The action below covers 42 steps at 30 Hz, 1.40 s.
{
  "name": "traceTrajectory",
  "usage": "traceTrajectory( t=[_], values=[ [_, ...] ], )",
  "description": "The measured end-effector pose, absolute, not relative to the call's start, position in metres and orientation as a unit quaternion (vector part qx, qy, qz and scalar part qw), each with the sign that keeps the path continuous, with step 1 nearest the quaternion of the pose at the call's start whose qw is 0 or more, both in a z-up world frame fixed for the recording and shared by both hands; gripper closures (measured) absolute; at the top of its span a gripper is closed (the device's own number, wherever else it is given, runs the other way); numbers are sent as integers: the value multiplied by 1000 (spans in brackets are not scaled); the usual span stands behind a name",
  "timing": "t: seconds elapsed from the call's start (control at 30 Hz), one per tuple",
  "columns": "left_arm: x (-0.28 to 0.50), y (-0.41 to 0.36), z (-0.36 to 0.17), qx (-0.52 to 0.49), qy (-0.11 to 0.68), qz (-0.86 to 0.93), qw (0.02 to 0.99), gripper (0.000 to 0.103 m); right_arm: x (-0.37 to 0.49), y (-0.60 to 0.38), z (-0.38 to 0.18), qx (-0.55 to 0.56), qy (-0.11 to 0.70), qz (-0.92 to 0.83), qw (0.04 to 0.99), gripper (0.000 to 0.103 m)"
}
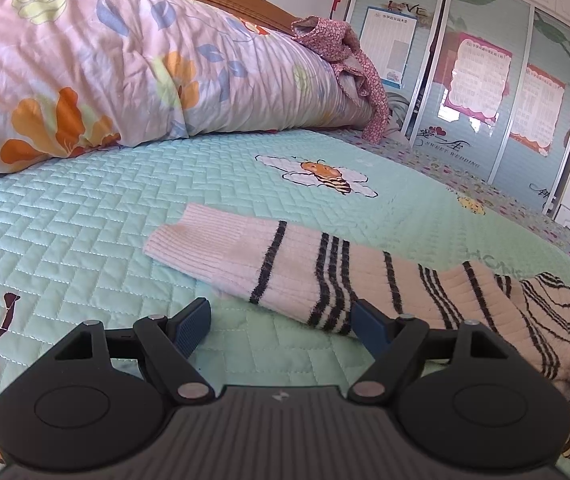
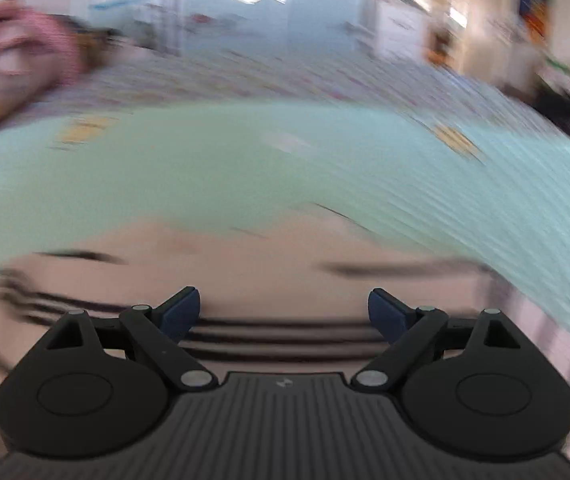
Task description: Fold clothes
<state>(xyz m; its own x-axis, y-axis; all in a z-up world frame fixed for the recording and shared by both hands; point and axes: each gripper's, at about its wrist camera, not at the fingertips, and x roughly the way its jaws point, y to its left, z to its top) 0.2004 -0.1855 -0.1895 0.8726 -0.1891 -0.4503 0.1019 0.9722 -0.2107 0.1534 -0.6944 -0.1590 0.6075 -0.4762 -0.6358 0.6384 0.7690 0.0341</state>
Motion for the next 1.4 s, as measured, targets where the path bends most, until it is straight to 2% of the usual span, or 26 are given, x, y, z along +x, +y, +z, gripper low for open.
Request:
traceTrajectory(
  t=[0.03,0.2,0.3,0.43,0.5,0.63,0.83,1.0,1.07,1.17,1.3,1.4],
  values=[
    [200,-186,-190,-89,241,-75,963,23,145,-713,-164,147,313,-319,882,4],
    [202,-188,-190,-83,243,-73,964,22,124,-759,-139,153,291,-423,845,6],
    [201,-186,-190,-84,242,-74,964,22,84,-741,-133,197,274,-372,865,6],
    [202,-187,-190,-85,244,-74,963,22,65,-723,-156,161,323,-342,868,6],
    [202,-187,-190,-84,245,-74,963,22,64,-745,-164,153,327,-365,858,7],
    [202,-187,-190,-84,244,-74,963,22,33,-766,-138,224,264,-451,823,8],
    [202,-187,-190,-84,245,-74,963,22,-26,-699,-140,241,280,-331,868,8],
    [203,-189,-191,-79,247,-72,963,22,-70,-701,-156,171,304,-394,850,8],
    [203,-189,-191,-76,247,-71,963,22,-84,-682,-144,174,291,-402,851,8],
    [204,-191,-191,-71,252,-69,963,22,-92,-629,-140,139,303,-322,886,8],
    [211,-198,-189,-47,274,-69,958,15,-107,-578,-163,94,382,-301,869,7],
    [216,-206,-186,-13,299,-77,951,8,-157,-574,-164,121,361,-327,865,7]
  ],
)
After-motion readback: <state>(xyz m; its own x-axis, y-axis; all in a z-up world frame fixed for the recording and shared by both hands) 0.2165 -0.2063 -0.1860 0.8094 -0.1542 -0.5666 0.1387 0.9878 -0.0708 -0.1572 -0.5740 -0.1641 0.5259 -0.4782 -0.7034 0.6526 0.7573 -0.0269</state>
